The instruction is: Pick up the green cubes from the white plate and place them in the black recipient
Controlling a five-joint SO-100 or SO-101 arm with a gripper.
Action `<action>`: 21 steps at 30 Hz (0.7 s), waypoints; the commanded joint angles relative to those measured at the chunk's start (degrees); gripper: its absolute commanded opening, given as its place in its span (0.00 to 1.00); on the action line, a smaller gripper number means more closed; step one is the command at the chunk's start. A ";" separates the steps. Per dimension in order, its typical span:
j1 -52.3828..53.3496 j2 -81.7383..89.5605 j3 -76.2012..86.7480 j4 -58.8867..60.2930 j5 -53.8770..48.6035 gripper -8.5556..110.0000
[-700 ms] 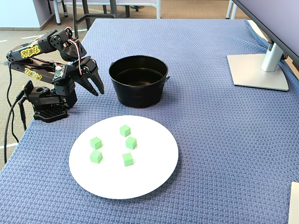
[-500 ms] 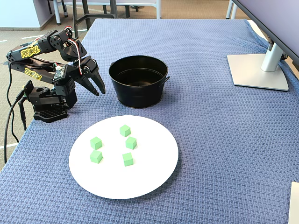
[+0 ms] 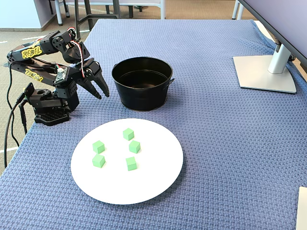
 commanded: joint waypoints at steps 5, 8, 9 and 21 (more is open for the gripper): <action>3.16 -2.37 -7.56 -1.32 -0.70 0.13; 3.87 -2.90 -8.70 0.00 -1.41 0.14; 3.87 -2.90 -8.53 0.09 -1.93 0.15; 10.02 -13.80 -18.37 1.41 -15.91 0.20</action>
